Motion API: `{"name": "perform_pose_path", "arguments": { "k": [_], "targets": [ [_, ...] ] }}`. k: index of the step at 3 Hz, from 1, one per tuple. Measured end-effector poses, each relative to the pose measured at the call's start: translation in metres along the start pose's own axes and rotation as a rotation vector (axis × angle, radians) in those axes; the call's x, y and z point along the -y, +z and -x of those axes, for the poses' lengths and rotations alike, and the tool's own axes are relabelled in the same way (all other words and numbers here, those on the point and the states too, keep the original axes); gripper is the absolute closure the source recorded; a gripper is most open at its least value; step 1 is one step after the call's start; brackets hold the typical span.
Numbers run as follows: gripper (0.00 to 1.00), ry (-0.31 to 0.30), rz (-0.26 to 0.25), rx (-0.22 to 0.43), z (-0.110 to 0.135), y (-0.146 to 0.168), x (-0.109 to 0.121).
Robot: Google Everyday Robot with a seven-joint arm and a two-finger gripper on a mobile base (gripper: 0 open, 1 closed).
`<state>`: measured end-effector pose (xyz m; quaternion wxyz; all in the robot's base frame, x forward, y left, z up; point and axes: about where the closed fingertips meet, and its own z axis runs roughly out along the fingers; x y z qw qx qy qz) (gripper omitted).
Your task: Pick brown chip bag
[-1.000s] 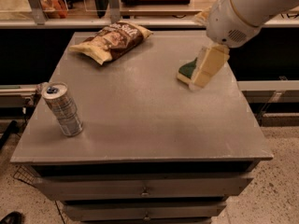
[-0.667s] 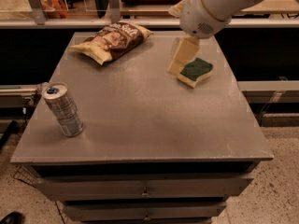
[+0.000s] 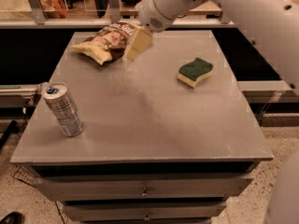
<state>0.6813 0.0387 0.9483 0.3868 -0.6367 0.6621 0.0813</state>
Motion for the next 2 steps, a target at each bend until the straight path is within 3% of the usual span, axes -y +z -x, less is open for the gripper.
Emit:
{"name": "perform_pose_path", "arguments": {
  "k": [1,2],
  "targets": [
    [0.00,0.107,0.020,0.047,0.010,0.057,0.022],
    [0.00,0.264,0.059,0.081,0.018,0.120,0.036]
  ]
}}
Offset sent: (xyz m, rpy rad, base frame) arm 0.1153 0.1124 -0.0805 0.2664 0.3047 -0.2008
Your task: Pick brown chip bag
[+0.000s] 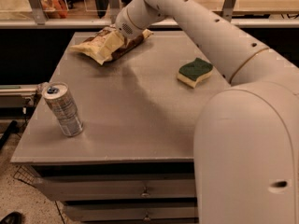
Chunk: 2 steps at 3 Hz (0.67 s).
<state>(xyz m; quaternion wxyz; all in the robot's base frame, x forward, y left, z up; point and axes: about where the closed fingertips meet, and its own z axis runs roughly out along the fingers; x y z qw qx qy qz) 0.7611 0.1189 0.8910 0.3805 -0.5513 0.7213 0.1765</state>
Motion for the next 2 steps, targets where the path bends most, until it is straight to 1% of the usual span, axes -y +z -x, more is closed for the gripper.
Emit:
{"name": "perform_pose_path", "arguments": {
  "k": [1,2],
  "targets": [
    [0.03,0.149,0.040,-0.002,0.006,0.047,-0.003],
    [0.25,0.205,0.048,-0.022,0.005,0.067,-0.009]
  ]
}}
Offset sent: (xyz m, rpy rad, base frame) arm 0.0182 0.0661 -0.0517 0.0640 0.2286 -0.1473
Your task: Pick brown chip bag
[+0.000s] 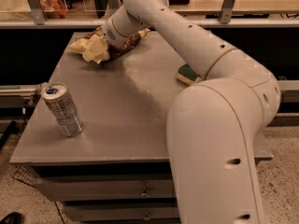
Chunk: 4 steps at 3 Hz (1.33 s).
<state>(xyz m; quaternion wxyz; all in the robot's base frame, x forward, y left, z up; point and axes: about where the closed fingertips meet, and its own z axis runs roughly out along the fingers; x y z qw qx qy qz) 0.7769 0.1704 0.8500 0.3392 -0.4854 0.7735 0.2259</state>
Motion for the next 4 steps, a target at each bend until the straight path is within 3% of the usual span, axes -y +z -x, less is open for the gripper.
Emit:
{"name": "perform_pose_path", "arguments": {
  "k": [1,3,4],
  "targets": [
    [0.56,0.020,-0.023,-0.012,-0.0014,0.0038,0.0014],
    [1.00,0.019,-0.023,-0.011,0.0051,-0.0021,0.0012],
    [1.00,0.019,-0.023,-0.011,0.0053,-0.0023,0.0012]
  ]
}}
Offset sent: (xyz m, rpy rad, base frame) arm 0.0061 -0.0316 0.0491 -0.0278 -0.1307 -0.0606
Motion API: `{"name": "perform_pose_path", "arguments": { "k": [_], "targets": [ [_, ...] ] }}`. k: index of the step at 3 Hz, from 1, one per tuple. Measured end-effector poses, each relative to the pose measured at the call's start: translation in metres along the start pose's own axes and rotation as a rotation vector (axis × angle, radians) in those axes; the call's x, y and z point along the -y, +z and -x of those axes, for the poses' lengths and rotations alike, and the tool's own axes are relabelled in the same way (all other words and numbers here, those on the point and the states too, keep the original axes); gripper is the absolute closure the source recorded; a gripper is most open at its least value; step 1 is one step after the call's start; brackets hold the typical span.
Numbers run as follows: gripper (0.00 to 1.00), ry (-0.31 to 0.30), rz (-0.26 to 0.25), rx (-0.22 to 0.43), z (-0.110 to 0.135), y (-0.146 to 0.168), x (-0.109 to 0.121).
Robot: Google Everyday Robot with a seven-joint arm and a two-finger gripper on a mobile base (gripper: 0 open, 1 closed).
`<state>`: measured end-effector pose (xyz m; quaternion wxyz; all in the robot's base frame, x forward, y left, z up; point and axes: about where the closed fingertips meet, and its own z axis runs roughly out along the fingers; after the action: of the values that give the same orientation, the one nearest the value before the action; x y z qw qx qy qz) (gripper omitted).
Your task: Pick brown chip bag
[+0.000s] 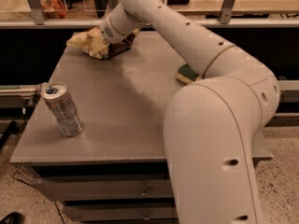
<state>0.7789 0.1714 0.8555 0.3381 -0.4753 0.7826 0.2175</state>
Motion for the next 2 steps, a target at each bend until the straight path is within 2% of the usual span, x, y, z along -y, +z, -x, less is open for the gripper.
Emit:
{"name": "perform_pose_path", "arguments": {
  "k": [2],
  "targets": [
    [1.00,0.000,0.000,0.000,0.0008,-0.0008,0.0000]
  ]
}}
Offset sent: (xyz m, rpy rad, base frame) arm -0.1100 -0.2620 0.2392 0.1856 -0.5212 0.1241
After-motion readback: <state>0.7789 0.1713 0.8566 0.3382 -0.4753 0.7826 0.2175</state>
